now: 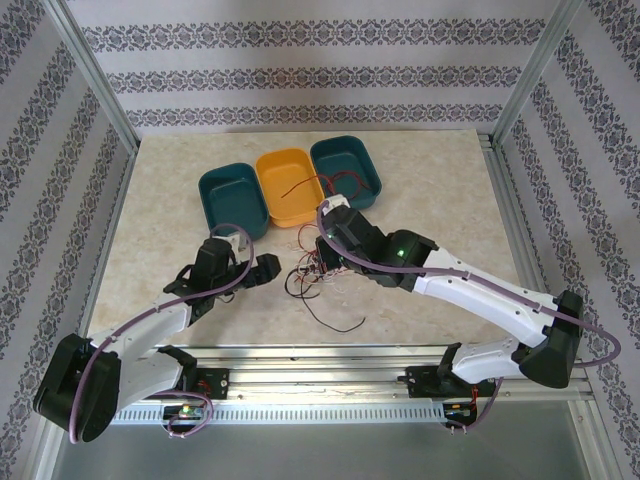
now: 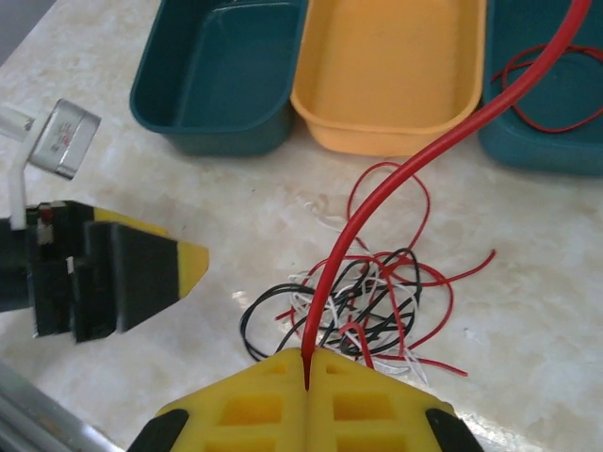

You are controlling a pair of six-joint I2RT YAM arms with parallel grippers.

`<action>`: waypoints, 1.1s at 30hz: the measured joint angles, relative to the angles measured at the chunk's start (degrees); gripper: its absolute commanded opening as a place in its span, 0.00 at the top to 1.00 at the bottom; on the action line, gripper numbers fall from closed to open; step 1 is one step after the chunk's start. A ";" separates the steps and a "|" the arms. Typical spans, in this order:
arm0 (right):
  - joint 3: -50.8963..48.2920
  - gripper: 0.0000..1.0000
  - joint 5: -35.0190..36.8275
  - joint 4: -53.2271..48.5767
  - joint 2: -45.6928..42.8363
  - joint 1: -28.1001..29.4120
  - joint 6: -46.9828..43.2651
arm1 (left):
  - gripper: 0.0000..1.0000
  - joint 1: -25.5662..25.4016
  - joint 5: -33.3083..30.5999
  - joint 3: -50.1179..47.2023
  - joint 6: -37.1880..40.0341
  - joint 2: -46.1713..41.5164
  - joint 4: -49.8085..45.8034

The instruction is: Untangle the cables

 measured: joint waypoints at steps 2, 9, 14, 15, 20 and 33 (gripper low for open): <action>0.00 1.00 0.22 0.02 -0.17 -0.66 -0.26 | 0.10 -2.21 0.81 0.04 0.81 0.20 0.04; 2.34 1.00 1.40 -0.04 -0.76 -2.84 -2.84 | 0.37 -9.11 4.24 -0.02 1.88 6.23 4.11; 4.26 1.00 3.17 0.09 -1.64 -4.04 -4.98 | 0.45 -11.87 5.77 0.02 1.97 13.92 8.98; 4.44 1.00 3.61 0.15 -1.92 -4.42 -5.42 | 0.46 -12.22 6.01 0.09 1.97 15.65 9.88; 4.68 1.00 5.49 0.28 -3.32 -6.29 -6.97 | 0.48 -13.03 7.74 1.84 1.53 22.43 15.39; 12.20 1.00 3.96 1.36 -5.92 -13.92 -9.90 | 0.45 -13.38 9.03 5.68 -3.28 32.52 29.64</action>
